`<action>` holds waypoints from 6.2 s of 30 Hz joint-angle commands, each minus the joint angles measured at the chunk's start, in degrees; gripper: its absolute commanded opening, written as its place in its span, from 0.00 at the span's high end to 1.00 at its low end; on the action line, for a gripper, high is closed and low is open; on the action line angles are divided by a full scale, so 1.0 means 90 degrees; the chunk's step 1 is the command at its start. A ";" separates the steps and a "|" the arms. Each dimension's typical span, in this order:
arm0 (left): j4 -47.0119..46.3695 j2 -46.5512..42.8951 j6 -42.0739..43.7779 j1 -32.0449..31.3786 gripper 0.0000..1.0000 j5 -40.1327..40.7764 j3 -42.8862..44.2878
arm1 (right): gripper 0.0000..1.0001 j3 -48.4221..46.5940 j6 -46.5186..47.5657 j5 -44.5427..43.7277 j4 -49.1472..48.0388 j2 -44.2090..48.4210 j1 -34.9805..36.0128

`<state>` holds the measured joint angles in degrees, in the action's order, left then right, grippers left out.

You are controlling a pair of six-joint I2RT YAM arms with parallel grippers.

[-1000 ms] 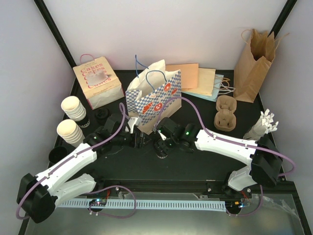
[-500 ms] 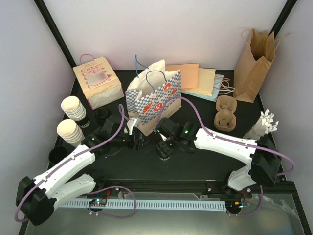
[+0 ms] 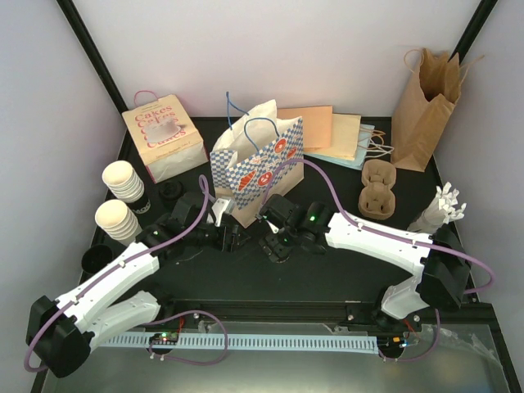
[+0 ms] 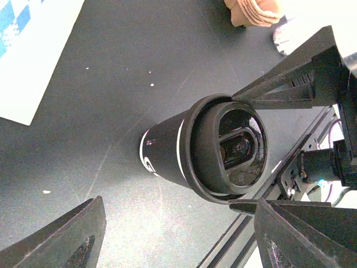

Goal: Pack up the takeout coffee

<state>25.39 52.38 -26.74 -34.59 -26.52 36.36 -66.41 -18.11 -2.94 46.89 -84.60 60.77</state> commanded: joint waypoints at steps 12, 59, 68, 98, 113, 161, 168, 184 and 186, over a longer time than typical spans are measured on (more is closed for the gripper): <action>0.0106 0.0045 0.0120 -0.0217 0.24 0.0099 0.0266 | 0.07 0.0099 -0.0158 -0.0202 -0.0084 0.0126 0.0035; 0.0252 -0.0570 0.0105 -0.0945 0.01 0.1990 0.0390 | 0.00 0.0301 -0.0348 -0.0068 -0.0263 0.1176 -0.0557; 0.0761 0.0807 0.0227 -0.2153 0.01 0.2440 0.1496 | 0.01 0.1218 -0.0486 0.0773 -0.0549 0.2027 -0.1375; 0.1562 0.2970 0.0376 -0.3222 0.01 0.3250 0.3125 | 0.16 0.2921 -0.0911 0.2936 -0.1820 0.3170 -0.3281; 0.1682 0.3181 0.0385 -0.3225 0.01 0.3275 0.3224 | 0.16 0.2982 -0.0939 0.2638 -0.1694 0.3273 -0.3381; 0.2025 0.4115 0.0474 -0.2967 0.01 0.3400 0.3942 | 0.41 0.3261 -0.1316 0.3054 -0.2310 0.2781 -0.3644; 0.2103 0.4288 0.0482 -0.2905 0.02 0.3401 0.4047 | 0.41 0.3248 -0.1238 0.3256 -0.2329 0.2683 -0.3647; 0.2130 0.4492 0.0529 -0.2856 0.12 0.3197 0.4207 | 0.45 0.3307 -0.1145 0.4065 -0.2671 0.2145 -0.3647; 0.2151 0.4504 0.0531 -0.2850 0.14 0.3193 0.4212 | 0.45 0.3309 -0.1131 0.4069 -0.2660 0.2110 -0.3647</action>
<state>43.70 91.92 -22.48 -60.69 3.55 72.05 -37.04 -28.84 31.77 24.71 -65.21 28.25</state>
